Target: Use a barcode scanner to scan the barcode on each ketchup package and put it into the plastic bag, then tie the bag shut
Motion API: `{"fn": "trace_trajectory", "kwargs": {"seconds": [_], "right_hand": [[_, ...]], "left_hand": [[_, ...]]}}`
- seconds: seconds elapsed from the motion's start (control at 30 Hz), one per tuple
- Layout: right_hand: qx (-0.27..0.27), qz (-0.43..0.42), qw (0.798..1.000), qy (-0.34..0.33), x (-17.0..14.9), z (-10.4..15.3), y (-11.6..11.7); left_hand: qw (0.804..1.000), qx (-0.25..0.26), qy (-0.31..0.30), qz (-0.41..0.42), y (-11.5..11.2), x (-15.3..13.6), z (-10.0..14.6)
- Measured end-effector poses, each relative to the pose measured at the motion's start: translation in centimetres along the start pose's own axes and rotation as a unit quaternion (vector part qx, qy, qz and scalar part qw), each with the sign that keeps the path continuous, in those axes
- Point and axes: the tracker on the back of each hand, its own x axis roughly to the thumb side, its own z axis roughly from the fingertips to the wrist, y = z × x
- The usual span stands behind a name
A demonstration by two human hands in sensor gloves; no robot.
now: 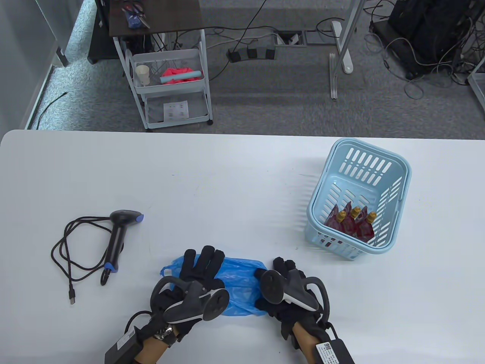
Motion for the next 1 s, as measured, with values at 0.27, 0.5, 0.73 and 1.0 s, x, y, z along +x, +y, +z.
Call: {"fn": "trace_trajectory", "kwargs": {"seconds": [0.27, 0.5, 0.73, 1.0], "right_hand": [[0.012, -0.009, 1.000, 0.001, -0.4, -0.1, -0.1], [-0.017, -0.051, 0.998, 0.018, -2.2, 0.1, -0.7], [-0.103, -0.177, 0.979, -0.010, -4.0, 1.8, -3.5], [-0.203, -0.081, 0.974, -0.059, -0.7, 3.8, -7.3]], "left_hand": [[0.994, -0.072, 0.077, 0.036, -2.4, -3.2, -1.4], [0.974, -0.126, 0.106, 0.155, -4.0, -6.7, -1.5], [0.970, -0.128, 0.094, 0.183, -4.4, -6.9, -1.6], [0.972, -0.133, 0.084, 0.176, -4.3, -6.4, -1.7]]}}
